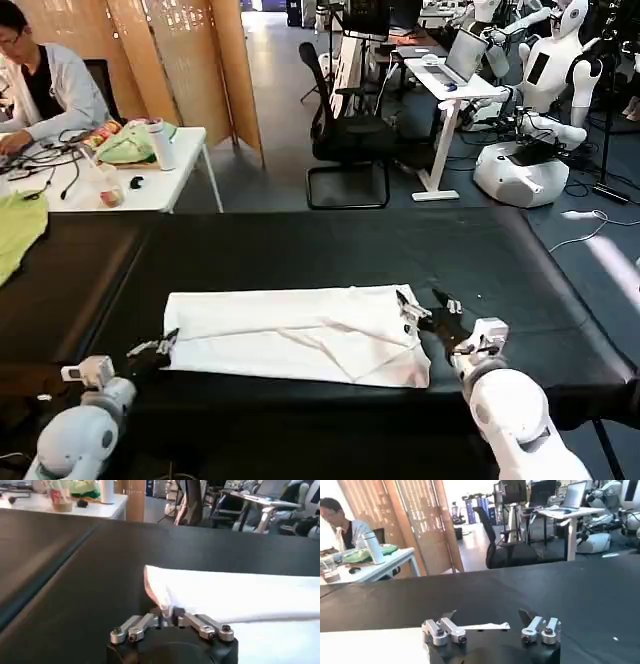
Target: Fold and organize the clothes.
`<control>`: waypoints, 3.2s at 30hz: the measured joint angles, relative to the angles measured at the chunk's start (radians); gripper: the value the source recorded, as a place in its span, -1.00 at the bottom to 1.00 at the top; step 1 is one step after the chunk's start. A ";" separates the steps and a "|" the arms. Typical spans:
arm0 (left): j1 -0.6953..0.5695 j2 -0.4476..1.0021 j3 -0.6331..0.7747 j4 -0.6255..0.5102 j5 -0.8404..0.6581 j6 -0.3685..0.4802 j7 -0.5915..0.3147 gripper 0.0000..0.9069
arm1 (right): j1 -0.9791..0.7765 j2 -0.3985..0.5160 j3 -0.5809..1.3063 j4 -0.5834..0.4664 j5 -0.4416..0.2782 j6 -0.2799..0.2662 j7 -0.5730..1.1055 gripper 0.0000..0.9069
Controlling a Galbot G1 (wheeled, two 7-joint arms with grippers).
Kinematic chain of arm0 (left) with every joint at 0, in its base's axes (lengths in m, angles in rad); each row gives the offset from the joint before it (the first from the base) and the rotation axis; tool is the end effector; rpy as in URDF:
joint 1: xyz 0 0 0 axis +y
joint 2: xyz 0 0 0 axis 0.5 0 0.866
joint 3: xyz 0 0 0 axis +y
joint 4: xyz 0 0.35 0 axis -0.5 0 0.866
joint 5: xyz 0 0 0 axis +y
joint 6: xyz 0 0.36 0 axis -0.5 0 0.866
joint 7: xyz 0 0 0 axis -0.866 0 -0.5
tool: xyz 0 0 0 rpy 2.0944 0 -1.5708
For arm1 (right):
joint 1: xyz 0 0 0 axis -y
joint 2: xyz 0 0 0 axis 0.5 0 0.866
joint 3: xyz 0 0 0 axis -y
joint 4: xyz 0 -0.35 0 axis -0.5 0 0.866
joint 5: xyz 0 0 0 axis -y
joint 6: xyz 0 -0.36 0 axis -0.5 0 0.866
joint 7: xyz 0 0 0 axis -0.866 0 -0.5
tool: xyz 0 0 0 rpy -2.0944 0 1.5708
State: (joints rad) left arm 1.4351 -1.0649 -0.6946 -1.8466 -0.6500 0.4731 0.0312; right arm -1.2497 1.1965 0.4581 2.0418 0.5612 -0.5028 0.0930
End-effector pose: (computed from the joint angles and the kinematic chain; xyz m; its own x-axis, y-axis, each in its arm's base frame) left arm 0.2434 0.1737 -0.3067 -0.8597 0.0748 0.5052 0.0080 0.9911 -0.1330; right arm 0.2771 -0.0487 -0.2421 -0.9311 -0.2204 0.2906 -0.1768 0.9697 0.1688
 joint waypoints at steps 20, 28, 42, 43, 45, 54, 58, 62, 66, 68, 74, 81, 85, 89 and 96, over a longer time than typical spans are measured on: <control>0.086 0.111 -0.097 -0.049 0.276 -0.096 -0.051 -1.00 | -0.057 0.036 0.048 0.035 -0.024 0.017 0.000 0.94; 0.030 -0.027 0.140 -0.229 0.186 -0.038 -0.102 -1.00 | -0.117 0.051 0.086 0.056 -0.074 0.042 -0.012 0.94; -0.165 -0.194 0.512 -0.215 0.152 -0.016 -0.124 -1.00 | -0.210 0.079 0.142 0.098 -0.115 0.046 -0.017 0.94; -0.170 -0.196 0.521 -0.208 0.159 -0.013 -0.125 -1.00 | -0.210 0.079 0.142 0.098 -0.115 0.046 -0.017 0.94; -0.176 -0.200 0.534 -0.196 0.168 -0.010 -0.125 -1.00 | -0.210 0.079 0.141 0.098 -0.115 0.045 -0.017 0.94; -0.171 -0.201 0.563 -0.196 0.179 0.003 -0.122 -0.46 | -0.197 0.078 0.126 0.089 -0.118 0.044 -0.017 0.94; -0.178 -0.223 0.576 -0.181 0.191 -0.013 -0.113 0.94 | -0.195 0.069 0.115 0.095 -0.118 0.043 -0.032 0.94; -0.178 -0.263 0.575 -0.149 0.209 -0.037 -0.097 0.94 | -0.204 0.044 0.102 0.114 -0.113 0.048 -0.050 0.94; -0.174 -0.272 0.563 -0.140 0.195 -0.044 -0.084 0.94 | -0.198 0.010 0.070 0.110 -0.115 0.053 -0.057 0.94; -0.174 -0.271 0.553 -0.145 0.161 -0.044 -0.083 0.94 | -0.187 0.005 0.047 0.101 -0.117 0.052 -0.057 0.94; -0.168 -0.245 0.480 -0.206 0.144 -0.049 -0.089 0.94 | -0.112 0.001 -0.078 0.042 -0.186 0.050 -0.065 0.94; -0.115 -0.148 0.367 -0.208 0.279 -0.115 -0.065 0.94 | -0.023 0.033 -0.209 -0.076 -0.357 0.007 -0.062 0.94; -0.077 -0.140 0.318 -0.191 0.293 -0.127 -0.061 0.94 | -0.019 0.047 -0.219 -0.108 -0.405 -0.001 -0.062 0.94; -0.062 -0.146 0.275 -0.167 0.267 -0.138 -0.041 0.94 | -0.027 0.062 -0.202 -0.089 -0.314 0.065 -0.062 0.94; -0.053 -0.163 0.194 -0.085 0.131 -0.155 -0.008 0.94 | -0.061 0.059 -0.131 -0.003 -0.115 0.120 -0.063 0.94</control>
State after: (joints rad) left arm 1.3821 -1.2282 -0.5002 -1.9316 -0.5186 0.3180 0.0228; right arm -1.3105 1.2555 0.3271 2.0389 0.4462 -0.3826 0.0304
